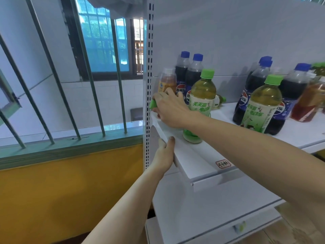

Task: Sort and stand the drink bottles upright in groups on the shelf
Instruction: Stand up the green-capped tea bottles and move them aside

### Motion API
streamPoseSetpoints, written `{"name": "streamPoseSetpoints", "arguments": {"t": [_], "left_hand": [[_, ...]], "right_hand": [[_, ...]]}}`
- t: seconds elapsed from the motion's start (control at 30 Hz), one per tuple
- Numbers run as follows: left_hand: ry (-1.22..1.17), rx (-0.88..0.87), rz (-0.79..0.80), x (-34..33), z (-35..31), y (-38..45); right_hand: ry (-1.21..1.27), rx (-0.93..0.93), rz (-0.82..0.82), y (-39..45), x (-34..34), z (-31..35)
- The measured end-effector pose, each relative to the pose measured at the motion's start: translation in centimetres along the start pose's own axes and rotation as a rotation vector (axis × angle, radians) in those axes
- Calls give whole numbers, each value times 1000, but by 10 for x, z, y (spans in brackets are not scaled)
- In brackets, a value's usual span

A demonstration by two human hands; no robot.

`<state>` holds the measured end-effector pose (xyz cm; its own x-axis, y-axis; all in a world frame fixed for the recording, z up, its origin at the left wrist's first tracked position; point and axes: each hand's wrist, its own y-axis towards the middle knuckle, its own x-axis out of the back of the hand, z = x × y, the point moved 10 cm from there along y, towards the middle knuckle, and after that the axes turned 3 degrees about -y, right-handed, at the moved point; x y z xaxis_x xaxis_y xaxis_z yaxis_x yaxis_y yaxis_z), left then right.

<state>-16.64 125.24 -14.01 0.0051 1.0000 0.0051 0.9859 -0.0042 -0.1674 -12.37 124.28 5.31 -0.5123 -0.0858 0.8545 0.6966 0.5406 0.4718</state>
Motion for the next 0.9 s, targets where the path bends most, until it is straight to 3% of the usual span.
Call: {"name": "streamPoseSetpoints", "arguments": {"t": [0.33,0.6,0.9], "left_hand": [[-8,-9,8,-1,-5,-5],[-20,13,4,0,-7,-8],[-40,88,34,0,-10,-15]], "right_hand": [[-109,2,-40,11,26,2],[-263,-129,-57,34,80,-29],[-208,-195,188,49,92,-50]]}}
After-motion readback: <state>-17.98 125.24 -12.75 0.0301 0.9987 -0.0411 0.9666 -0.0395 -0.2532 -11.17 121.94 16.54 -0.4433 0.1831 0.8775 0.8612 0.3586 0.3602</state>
